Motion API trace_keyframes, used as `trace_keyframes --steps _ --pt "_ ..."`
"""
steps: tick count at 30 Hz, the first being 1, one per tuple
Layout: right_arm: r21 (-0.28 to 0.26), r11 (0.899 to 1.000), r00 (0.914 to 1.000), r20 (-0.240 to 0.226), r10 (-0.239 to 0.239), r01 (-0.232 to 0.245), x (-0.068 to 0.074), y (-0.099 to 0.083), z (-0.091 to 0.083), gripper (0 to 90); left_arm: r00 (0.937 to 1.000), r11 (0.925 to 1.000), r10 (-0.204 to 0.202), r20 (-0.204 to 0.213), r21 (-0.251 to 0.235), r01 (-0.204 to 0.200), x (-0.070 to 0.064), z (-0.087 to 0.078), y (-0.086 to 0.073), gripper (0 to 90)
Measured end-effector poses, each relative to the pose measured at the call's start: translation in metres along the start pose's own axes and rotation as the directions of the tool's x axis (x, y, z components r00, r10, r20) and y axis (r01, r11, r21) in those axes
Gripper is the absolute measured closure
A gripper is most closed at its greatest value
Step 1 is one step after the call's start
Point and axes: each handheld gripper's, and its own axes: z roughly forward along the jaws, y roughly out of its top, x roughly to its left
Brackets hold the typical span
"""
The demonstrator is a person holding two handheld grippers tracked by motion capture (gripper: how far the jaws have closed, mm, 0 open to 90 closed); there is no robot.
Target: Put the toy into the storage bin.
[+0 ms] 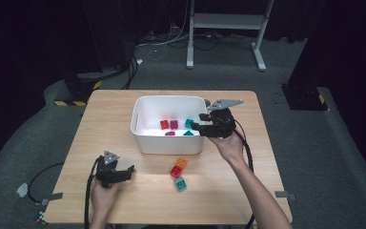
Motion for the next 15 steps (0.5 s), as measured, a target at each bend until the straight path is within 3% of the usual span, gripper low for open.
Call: trace_keyframes --steps 15 --pt "-0.028 1.0 0.9995 -0.027 -0.013 0.013 0.023 -0.039 -0.024 45.4 1.0 1.0 0.001 0.0 -0.001 -0.001 0.0 0.0 0.0 15.0"
